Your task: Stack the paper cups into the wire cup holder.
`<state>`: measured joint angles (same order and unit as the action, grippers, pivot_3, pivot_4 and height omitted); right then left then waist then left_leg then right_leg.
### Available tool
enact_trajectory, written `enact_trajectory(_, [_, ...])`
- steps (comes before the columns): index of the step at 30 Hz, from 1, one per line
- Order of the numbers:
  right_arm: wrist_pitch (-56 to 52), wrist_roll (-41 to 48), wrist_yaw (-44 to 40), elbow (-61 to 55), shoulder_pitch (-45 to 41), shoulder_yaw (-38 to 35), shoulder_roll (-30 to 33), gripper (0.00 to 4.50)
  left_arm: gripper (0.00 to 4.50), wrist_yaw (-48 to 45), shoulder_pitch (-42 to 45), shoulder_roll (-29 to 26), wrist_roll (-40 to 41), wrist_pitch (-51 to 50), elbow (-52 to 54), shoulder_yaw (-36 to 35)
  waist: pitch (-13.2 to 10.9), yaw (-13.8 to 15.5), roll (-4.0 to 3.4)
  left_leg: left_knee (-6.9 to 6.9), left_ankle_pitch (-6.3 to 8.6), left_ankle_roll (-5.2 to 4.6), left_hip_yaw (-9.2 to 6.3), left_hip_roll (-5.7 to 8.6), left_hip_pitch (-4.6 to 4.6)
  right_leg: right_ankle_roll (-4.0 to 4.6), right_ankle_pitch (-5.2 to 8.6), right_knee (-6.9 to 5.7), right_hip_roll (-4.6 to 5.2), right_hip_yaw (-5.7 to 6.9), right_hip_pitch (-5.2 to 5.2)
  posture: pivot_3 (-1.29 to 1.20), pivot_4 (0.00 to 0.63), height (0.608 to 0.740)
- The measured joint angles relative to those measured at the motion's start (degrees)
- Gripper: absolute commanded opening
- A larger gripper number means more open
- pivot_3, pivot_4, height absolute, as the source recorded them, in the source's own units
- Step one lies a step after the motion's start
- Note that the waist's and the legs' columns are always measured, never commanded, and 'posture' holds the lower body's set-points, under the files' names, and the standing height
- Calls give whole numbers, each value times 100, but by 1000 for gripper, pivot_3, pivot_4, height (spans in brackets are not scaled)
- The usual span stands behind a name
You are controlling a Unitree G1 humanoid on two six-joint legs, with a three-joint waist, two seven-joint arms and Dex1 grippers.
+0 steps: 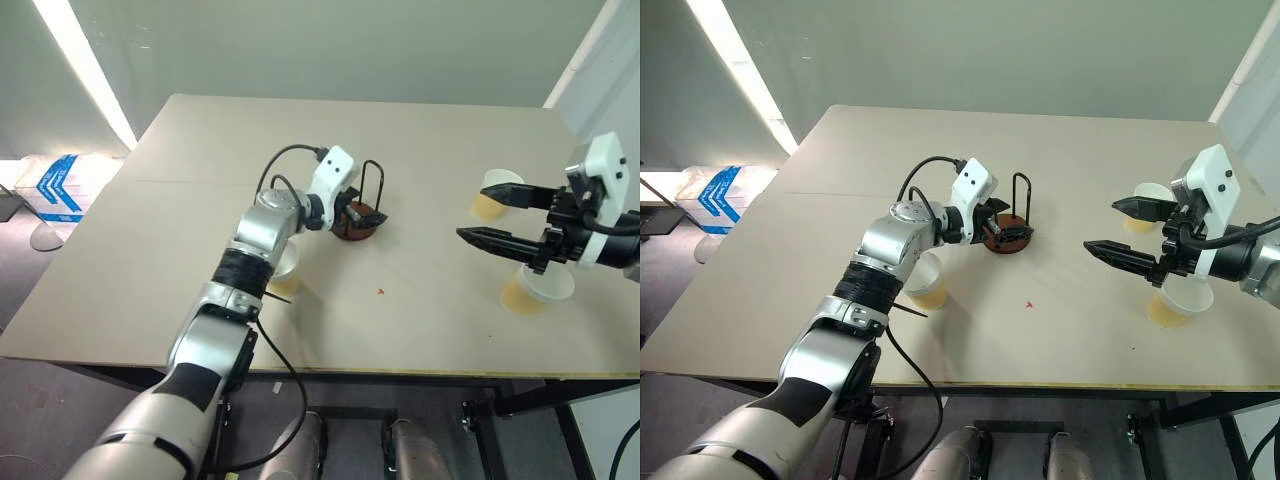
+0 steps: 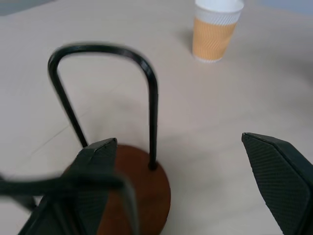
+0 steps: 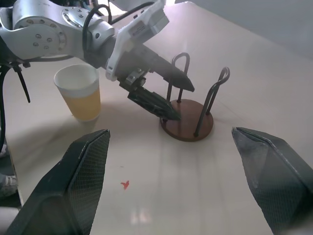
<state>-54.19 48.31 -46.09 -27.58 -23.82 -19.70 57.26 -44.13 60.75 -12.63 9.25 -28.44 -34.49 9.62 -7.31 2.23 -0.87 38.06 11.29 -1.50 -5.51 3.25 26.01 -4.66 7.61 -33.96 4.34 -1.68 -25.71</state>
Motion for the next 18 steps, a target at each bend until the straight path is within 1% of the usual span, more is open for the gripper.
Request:
enact_trajectory(5, [-11, 56, 83, -36, 107, -35, 2, 4236, 1843, 168, 119, 89, -75, 229, -227, -24, 0, 0, 0, 1, 1, -2, 4, 0, 0, -4, 0, 1, 0, -2, 0, 0, 150, 740])
enact_trajectory(10, [-19, 130, 159, -116, 191, -184, 23, 4236, 52, 42, 115, 35, -62, 213, -169, -32, 0, 4, 0, 2, 3, -5, 7, 0, 1, -8, 1, 1, 0, -2, 0, 0, 150, 740])
enact_trajectory(15, [-49, 194, 225, -161, 247, -200, 29, 4236, 52, -289, 25, -209, -56, 206, 89, -33, 0, 3, 0, 3, 5, -7, 7, 0, 0, -10, 2, 1, 0, -2, 0, 0, 150, 740])
enact_trajectory(18, [-114, 254, 232, -212, 278, -226, 78, 4236, 52, -828, -173, -345, 4, 228, 243, 19, 0, 7, 0, 6, 6, -10, 8, 0, 3, -10, 3, 1, 0, -3, 0, 0, 150, 740])
